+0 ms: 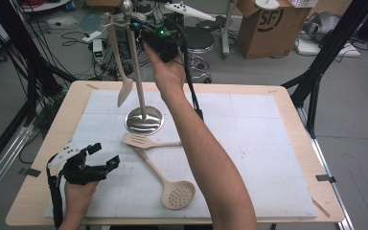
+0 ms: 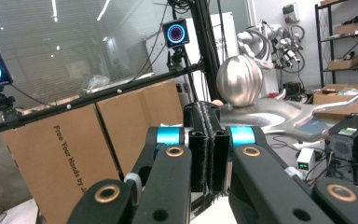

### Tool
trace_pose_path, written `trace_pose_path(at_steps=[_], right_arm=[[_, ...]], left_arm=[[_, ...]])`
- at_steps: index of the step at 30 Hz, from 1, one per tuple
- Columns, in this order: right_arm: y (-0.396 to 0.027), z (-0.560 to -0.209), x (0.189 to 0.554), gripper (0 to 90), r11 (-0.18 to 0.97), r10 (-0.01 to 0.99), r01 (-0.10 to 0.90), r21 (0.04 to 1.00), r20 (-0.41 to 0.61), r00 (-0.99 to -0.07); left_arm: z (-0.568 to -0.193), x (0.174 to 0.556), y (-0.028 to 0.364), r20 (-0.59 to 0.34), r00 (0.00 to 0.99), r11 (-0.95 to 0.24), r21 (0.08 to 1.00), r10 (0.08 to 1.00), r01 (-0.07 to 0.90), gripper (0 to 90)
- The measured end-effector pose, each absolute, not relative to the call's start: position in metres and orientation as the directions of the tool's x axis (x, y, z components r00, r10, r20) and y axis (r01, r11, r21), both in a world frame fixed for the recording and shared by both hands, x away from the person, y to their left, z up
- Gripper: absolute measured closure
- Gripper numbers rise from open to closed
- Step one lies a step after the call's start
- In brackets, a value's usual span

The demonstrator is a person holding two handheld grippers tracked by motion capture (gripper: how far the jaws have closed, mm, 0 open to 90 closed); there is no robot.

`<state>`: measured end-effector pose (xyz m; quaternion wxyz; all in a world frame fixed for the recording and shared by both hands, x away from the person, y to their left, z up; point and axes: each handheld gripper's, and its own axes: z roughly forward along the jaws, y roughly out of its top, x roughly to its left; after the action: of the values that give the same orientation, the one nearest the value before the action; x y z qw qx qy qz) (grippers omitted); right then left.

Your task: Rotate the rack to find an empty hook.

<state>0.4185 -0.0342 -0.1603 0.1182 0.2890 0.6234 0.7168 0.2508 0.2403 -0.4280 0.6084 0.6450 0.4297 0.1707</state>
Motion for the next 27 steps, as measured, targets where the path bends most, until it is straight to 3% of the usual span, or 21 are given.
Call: trace_pose_path(at_steps=[27], right_arm=[[-0.015, -0.165, 0.418, 90.0, -0.19, 0.526, 0.201, 0.961, 0.273, -0.806]], left_arm=[[-0.428, 0.252, 0.238, -0.299, 0.577, 0.102, 0.932, 0.76, 0.349, 1.7]])
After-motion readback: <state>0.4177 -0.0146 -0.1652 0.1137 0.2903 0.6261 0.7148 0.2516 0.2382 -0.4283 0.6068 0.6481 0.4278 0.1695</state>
